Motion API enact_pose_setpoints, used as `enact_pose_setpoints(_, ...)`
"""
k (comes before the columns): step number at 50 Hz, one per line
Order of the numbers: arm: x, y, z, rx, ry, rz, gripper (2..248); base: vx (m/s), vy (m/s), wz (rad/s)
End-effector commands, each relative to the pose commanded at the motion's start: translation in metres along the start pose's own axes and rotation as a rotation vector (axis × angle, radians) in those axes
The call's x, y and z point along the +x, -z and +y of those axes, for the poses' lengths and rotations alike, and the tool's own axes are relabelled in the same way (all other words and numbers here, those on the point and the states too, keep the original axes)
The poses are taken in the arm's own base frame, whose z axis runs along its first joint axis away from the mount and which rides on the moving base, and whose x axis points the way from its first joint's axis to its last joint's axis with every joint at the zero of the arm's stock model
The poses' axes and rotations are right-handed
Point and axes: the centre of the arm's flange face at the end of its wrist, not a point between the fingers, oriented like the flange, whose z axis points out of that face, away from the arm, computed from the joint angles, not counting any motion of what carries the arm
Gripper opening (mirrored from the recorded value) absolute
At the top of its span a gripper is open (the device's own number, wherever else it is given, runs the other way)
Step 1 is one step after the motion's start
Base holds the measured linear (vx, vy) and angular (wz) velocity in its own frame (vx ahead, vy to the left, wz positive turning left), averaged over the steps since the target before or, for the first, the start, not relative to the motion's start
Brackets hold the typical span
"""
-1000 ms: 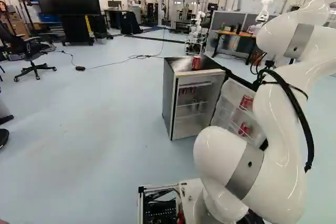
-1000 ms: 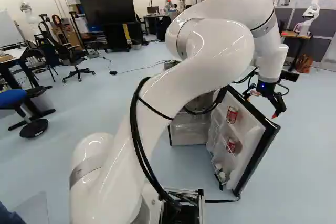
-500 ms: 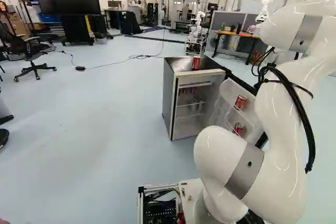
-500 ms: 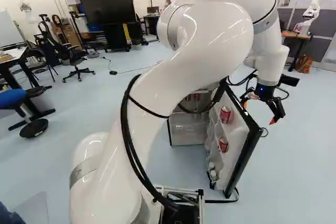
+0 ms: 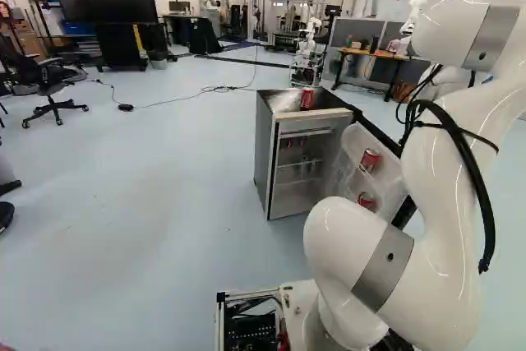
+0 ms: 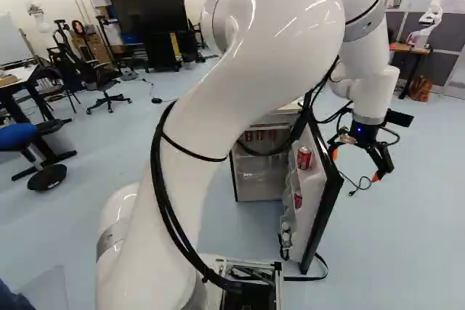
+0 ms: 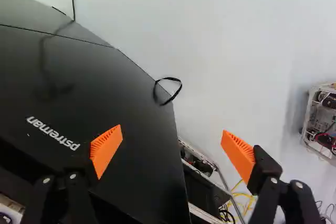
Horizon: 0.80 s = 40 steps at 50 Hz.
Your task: Grab a drink from the fridge
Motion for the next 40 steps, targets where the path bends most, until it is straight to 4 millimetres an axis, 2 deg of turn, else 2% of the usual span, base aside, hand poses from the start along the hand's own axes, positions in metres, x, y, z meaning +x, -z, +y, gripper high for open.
enact_pose_setpoints(40,-0.074,0.002,0.007,-0.091,0.117,-0.084,247,0.0,0.0,0.0)
